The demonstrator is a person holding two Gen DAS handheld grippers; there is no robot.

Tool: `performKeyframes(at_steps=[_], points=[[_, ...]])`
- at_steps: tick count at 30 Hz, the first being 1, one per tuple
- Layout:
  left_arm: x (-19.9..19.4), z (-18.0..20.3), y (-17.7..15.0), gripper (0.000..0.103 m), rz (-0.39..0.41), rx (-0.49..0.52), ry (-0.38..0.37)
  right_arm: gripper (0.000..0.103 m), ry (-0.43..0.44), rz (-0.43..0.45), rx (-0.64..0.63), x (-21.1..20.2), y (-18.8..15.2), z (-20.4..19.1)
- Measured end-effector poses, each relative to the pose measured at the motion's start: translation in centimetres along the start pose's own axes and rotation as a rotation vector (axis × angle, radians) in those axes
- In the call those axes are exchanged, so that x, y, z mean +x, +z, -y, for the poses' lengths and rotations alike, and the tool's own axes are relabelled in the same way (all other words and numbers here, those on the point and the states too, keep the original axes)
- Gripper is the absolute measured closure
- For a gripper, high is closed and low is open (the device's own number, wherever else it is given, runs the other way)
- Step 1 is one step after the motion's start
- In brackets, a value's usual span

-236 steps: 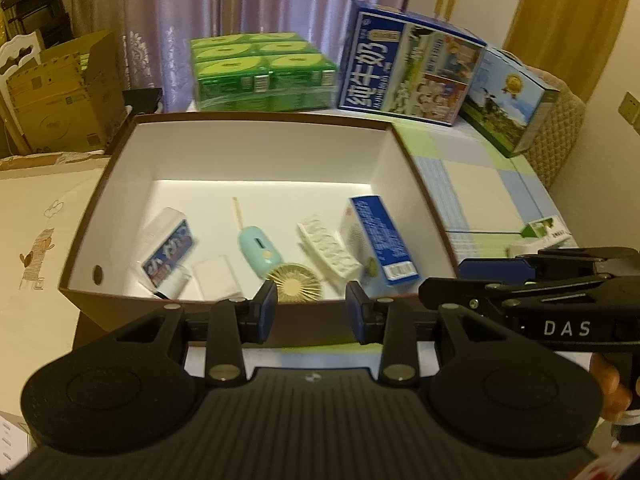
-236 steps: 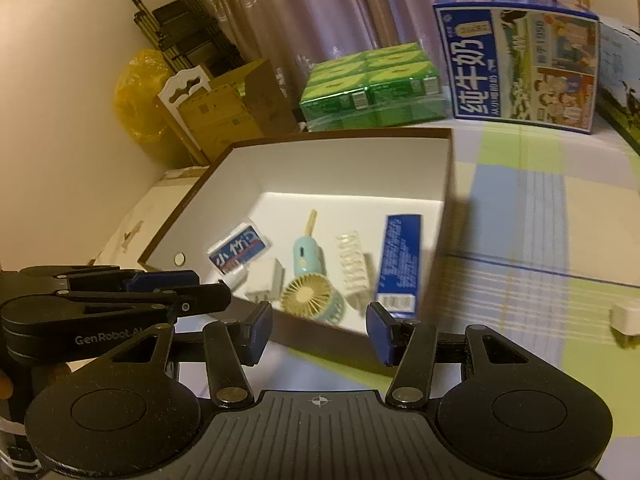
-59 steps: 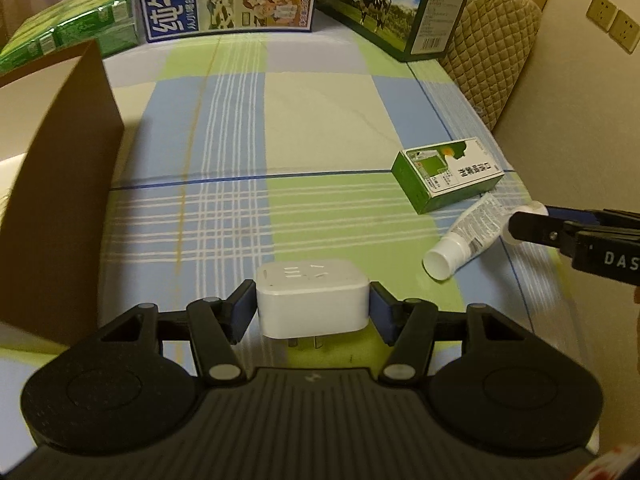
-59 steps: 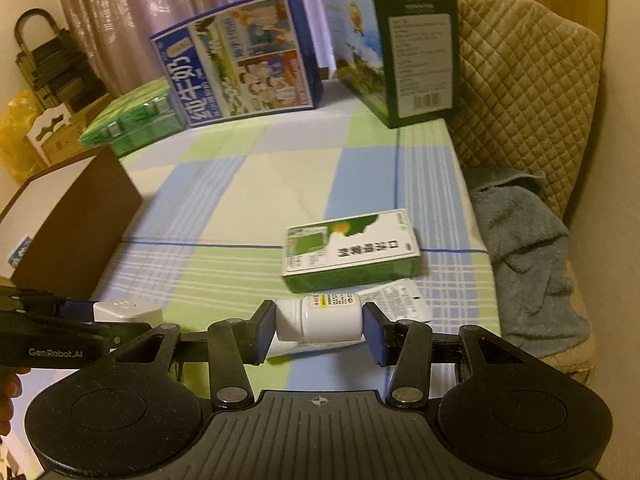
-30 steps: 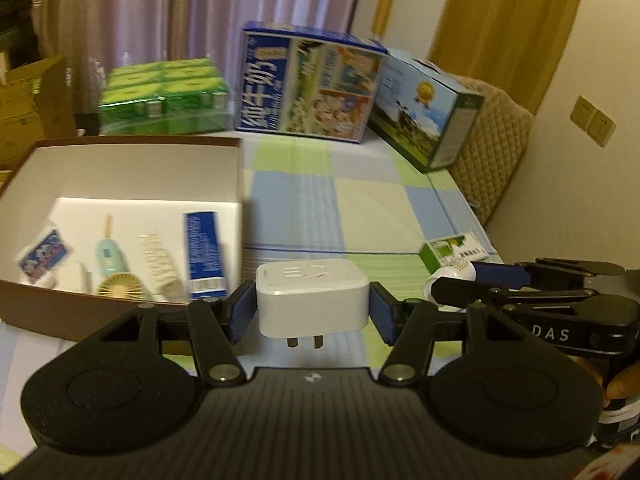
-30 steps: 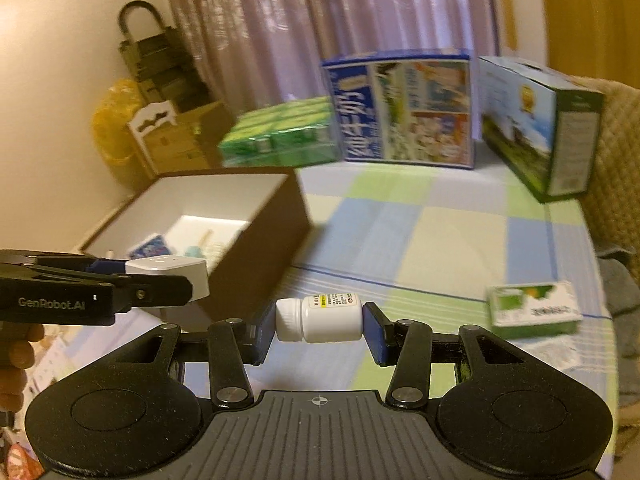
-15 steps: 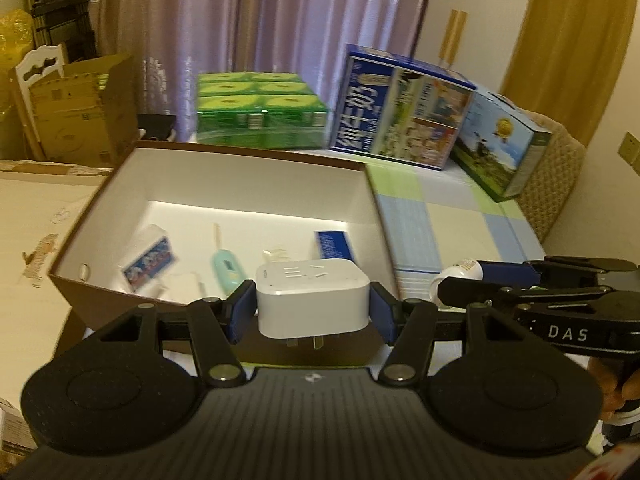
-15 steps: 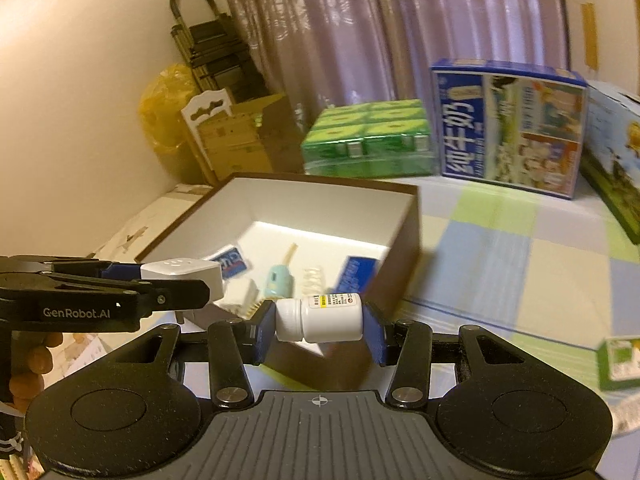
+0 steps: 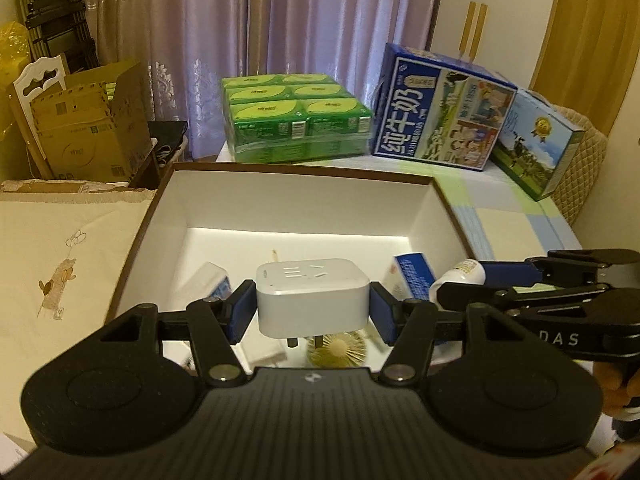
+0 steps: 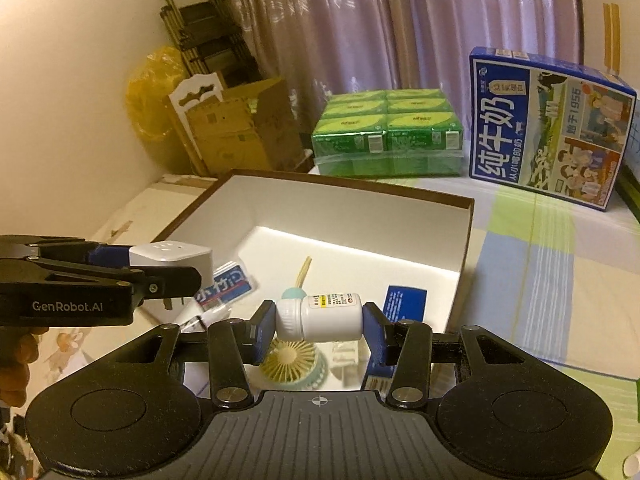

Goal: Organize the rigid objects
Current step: 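Lower the pill bottle and plug into the box and open both tools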

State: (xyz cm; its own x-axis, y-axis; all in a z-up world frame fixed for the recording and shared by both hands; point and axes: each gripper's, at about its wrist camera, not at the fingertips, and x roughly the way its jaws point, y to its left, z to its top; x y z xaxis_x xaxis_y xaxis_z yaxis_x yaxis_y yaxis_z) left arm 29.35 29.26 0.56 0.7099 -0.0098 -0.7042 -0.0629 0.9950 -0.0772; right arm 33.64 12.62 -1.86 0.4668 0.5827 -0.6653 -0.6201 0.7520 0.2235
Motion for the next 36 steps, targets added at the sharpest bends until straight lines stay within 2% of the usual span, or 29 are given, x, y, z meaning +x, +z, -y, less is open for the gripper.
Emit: performKeyframes(at_steps=[12,20,28,36], points=[[6.6,-2.8,3.0,0.047,-0.057,0.054,0.0,0.059,-0.08,-0.041,0.044,6.2,3.2,0.9],[12.1,-3.7,4.8,0.047,-0.123,0.092,0.001,0.059,-0.12,-0.084,0.051,10.1,5.0,1.9],[16.6,-4.4,5.3,0.047,-0.19,0.108,0.016,0.059,-0.149,-0.134,0.05,13.1,5.3,2.9],[19.0,-4.9,5.3,0.049,-0.233,0.12,0.026,0.059,-0.166,-0.155,0.067,14.5,5.4,3.8]])
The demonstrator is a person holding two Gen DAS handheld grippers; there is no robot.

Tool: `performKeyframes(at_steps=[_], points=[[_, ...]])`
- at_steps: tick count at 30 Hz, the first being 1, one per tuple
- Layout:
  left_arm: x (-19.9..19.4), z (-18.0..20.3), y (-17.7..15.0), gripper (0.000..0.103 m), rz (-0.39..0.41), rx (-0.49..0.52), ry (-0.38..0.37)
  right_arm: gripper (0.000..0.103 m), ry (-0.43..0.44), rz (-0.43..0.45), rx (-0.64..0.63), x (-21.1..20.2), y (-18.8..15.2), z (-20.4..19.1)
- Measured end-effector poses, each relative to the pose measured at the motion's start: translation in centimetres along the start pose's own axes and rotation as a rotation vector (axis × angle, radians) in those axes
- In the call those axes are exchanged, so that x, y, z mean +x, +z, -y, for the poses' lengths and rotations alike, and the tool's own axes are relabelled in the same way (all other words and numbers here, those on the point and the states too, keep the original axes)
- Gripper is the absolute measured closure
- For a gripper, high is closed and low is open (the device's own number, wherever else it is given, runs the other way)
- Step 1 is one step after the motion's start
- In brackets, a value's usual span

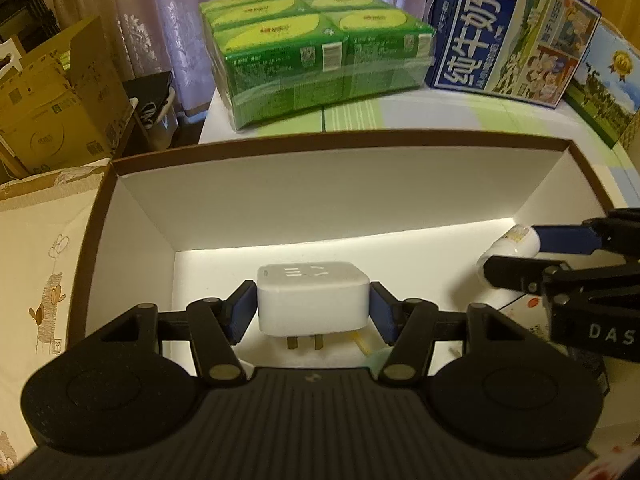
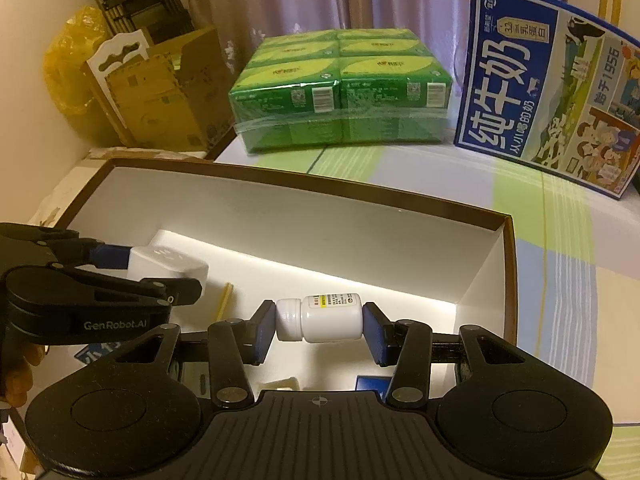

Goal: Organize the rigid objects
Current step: 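Lower the pill bottle and plug into the box and open both tools, then withdraw both tools from the box back over the table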

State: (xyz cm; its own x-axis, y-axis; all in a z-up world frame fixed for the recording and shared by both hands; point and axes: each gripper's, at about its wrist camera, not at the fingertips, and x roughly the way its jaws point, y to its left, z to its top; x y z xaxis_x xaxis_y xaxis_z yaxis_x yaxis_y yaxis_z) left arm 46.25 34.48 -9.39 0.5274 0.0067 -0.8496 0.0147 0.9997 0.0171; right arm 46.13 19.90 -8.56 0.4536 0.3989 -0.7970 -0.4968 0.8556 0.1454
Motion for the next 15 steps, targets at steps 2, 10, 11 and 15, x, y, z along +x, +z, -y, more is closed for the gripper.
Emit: performKeyframes(at_steps=[2,10,11,15], points=[[-0.1,0.1,0.2,0.052,0.013,0.013,0.01,0.059,-0.001,0.001,0.006,0.1,0.2,0.1],[-1.2,-0.4,0.9,0.05,0.034,0.007,0.018,0.059,0.019,0.053,0.029,-0.6,0.5,0.2],[-1.4,-0.5,0.8,0.05,0.032,0.003,0.017,0.059,0.021,0.059,0.032,-0.8,0.6,0.2],[-2.3,-0.5,0.0,0.05,0.031,-0.012,0.007,0.059,0.033,0.049,0.044,-1.5,0.3,0.1]])
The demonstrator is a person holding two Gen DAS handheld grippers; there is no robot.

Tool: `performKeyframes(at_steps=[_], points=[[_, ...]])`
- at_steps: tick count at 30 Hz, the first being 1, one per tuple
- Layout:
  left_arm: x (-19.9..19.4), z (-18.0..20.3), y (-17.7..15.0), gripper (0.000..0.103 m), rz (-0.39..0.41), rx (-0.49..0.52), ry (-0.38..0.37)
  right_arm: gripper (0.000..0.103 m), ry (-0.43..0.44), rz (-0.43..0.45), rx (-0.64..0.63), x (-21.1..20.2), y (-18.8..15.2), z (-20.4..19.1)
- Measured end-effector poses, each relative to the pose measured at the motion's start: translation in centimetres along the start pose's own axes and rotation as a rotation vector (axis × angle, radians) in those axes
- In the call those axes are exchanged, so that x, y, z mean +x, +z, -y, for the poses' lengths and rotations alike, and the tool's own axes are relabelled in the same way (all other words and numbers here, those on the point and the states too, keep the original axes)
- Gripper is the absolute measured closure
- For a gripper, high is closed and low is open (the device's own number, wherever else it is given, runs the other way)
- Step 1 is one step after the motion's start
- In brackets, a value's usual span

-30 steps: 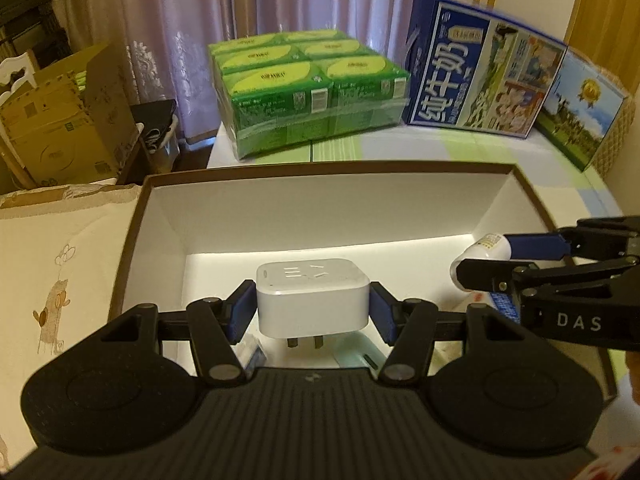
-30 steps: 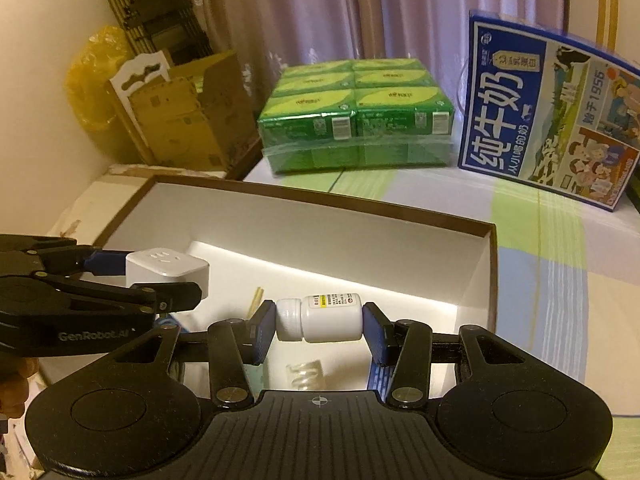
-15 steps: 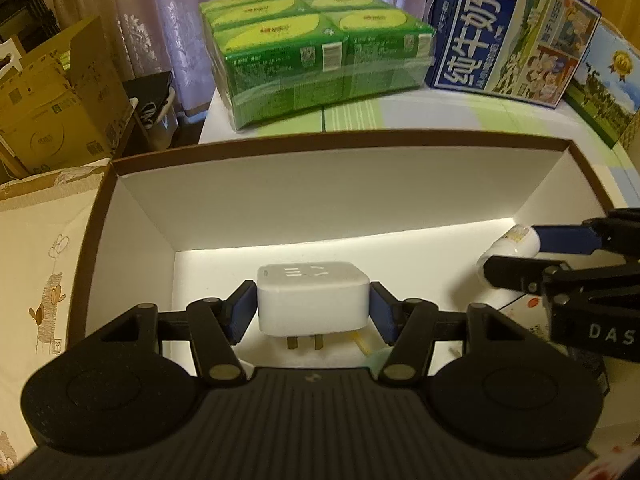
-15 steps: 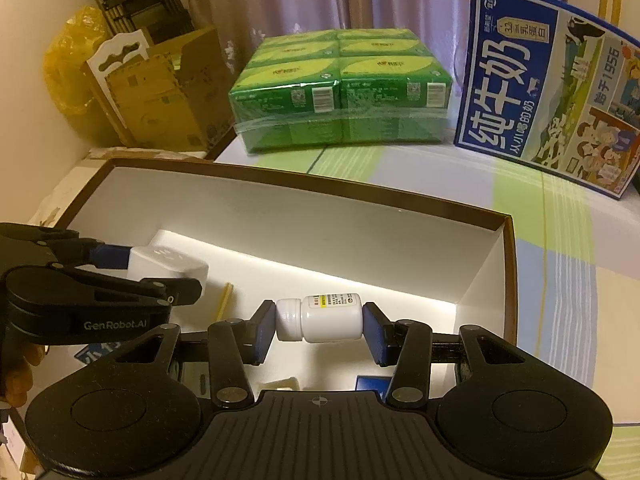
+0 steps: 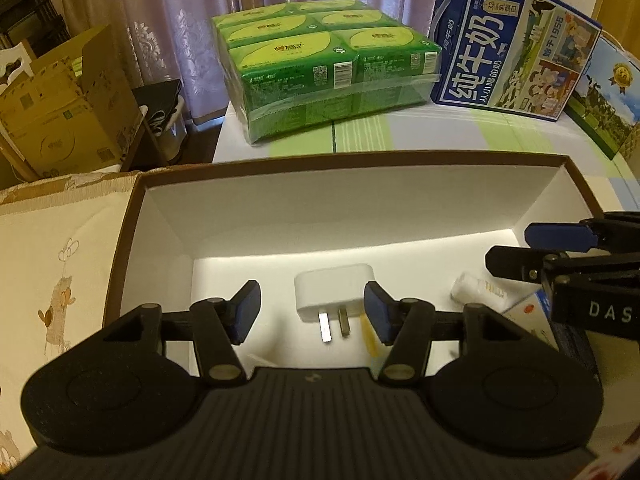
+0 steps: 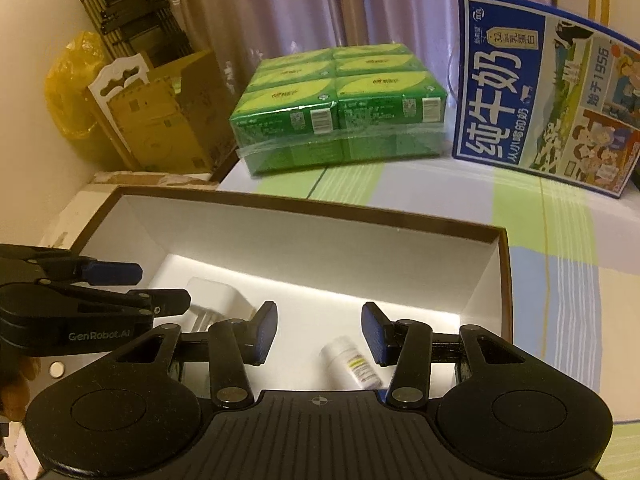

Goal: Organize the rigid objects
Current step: 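Withdraw both tools from the box back over the table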

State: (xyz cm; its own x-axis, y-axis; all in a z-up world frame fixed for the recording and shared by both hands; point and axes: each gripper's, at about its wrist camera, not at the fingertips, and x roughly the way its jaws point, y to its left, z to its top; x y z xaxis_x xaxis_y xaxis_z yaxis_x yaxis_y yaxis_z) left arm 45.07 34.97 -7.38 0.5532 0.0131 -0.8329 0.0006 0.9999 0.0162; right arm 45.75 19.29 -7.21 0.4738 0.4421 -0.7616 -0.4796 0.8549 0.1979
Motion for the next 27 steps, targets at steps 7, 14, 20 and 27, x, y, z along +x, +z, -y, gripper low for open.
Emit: performKeyframes(at_steps=[7,14,20,27], points=[[-2.4,0.1,-1.5,0.049,-0.006,-0.023,-0.018,0.052,0.017,0.006,-0.021,-2.3,-1.6,-0.5],[-5.2,0.6,-3.0,0.049,0.006,-0.04,-0.025,0.048,0.032,0.025,-0.004,-4.6,-2.8,-0.6],[-7.7,1.2,-4.3,0.048,0.02,-0.057,-0.033,0.044,0.035,0.054,0.007,-7.0,-3.4,-0.9],[-10.2,2.7,-5.8,0.048,0.039,-0.065,-0.055,0.042,0.044,0.08,0.016,-9.6,-4.5,-1.1]])
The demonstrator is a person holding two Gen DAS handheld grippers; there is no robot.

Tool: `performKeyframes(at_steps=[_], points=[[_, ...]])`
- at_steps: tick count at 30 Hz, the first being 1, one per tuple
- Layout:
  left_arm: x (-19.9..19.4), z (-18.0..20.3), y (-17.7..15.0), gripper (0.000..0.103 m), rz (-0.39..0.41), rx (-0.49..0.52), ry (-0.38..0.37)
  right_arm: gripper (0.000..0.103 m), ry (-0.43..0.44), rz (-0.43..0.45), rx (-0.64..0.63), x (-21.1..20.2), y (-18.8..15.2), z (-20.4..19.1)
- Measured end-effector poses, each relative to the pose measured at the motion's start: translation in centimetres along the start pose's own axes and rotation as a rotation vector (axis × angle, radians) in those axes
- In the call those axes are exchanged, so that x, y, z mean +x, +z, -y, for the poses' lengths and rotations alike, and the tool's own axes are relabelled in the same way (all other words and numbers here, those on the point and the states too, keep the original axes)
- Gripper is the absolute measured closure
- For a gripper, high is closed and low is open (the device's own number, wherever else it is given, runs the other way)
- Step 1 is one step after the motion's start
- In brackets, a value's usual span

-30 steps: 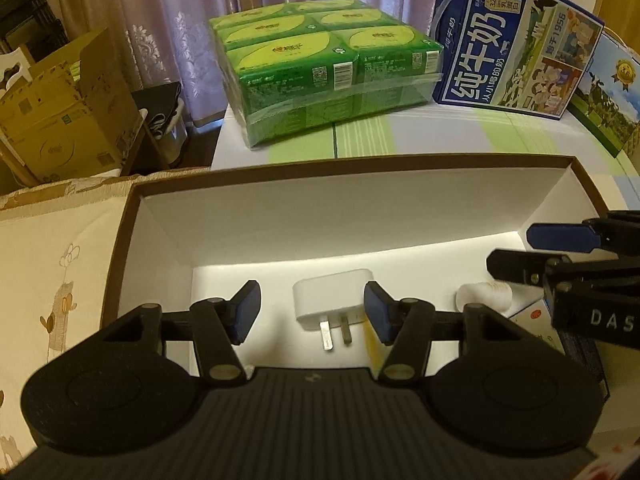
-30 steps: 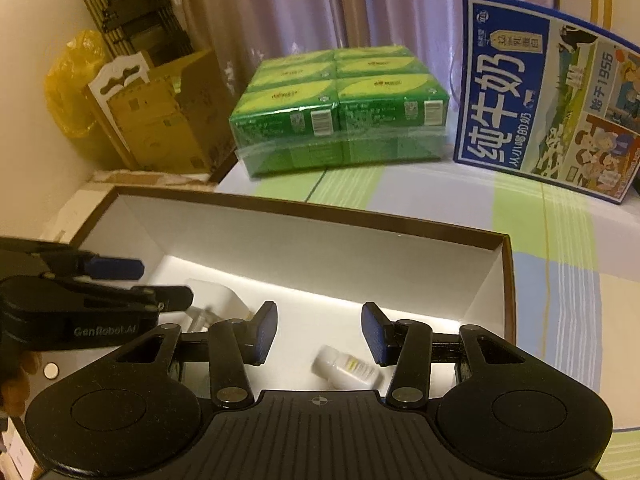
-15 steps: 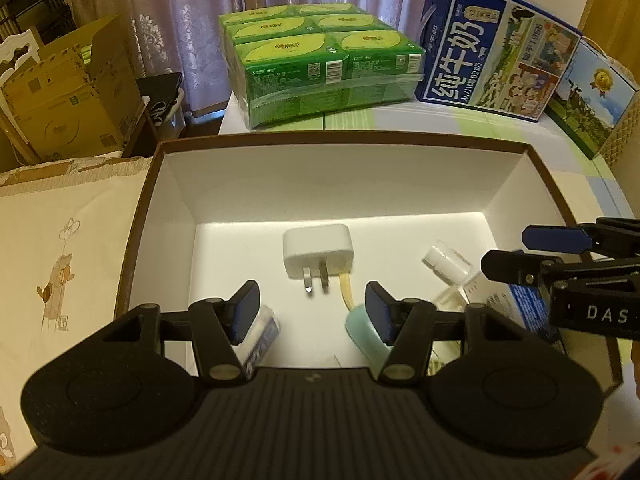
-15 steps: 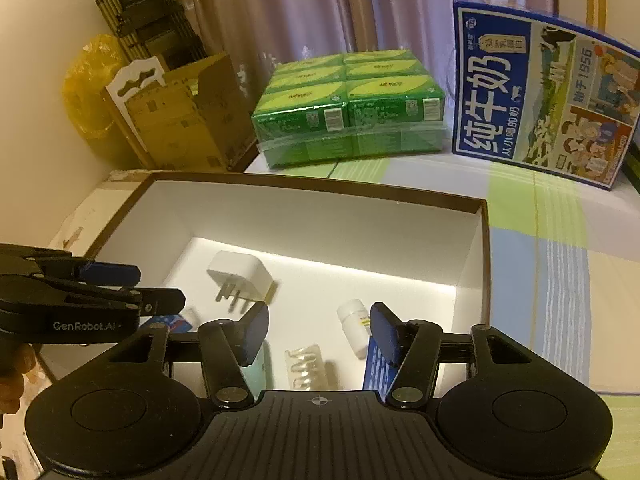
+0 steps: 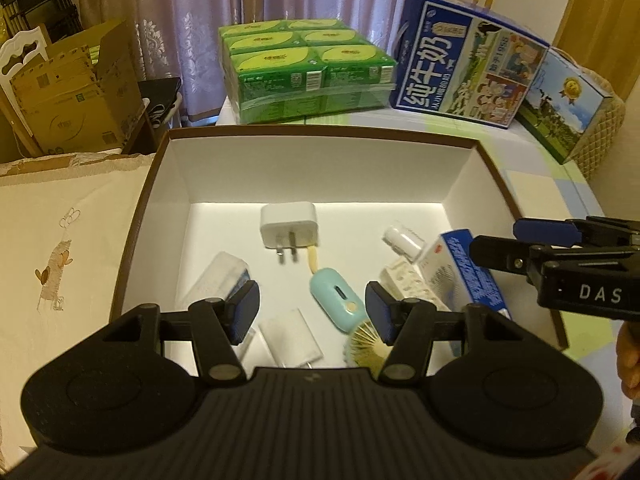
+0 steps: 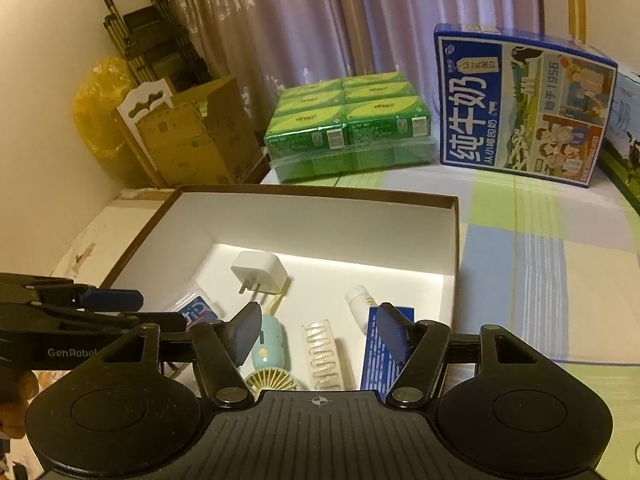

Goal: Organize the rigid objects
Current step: 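Withdraw both tools from the box back over the table, then move both tools toward the green spray box and white tube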

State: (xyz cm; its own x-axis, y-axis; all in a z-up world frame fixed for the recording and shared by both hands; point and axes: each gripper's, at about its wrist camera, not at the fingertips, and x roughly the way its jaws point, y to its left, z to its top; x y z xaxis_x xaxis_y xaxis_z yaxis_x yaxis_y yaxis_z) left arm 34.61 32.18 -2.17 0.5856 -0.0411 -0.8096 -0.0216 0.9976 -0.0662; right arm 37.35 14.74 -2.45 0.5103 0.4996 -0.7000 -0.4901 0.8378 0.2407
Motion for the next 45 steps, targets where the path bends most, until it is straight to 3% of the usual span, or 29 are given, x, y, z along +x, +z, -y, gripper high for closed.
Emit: performKeyframes(at_steps=[23,45], points=[[-5.3,8.1,-6.2,0.048,-0.002,0.04,-0.079,0.038,0.015,-0.022,0.045,-8.1,-6.3,2.7],[-5.5,20.2,-9.3,0.048,-0.055,0.119,-0.174,0.038,-0.033,-0.079,0.165,-16.0,-12.1,12.4]])
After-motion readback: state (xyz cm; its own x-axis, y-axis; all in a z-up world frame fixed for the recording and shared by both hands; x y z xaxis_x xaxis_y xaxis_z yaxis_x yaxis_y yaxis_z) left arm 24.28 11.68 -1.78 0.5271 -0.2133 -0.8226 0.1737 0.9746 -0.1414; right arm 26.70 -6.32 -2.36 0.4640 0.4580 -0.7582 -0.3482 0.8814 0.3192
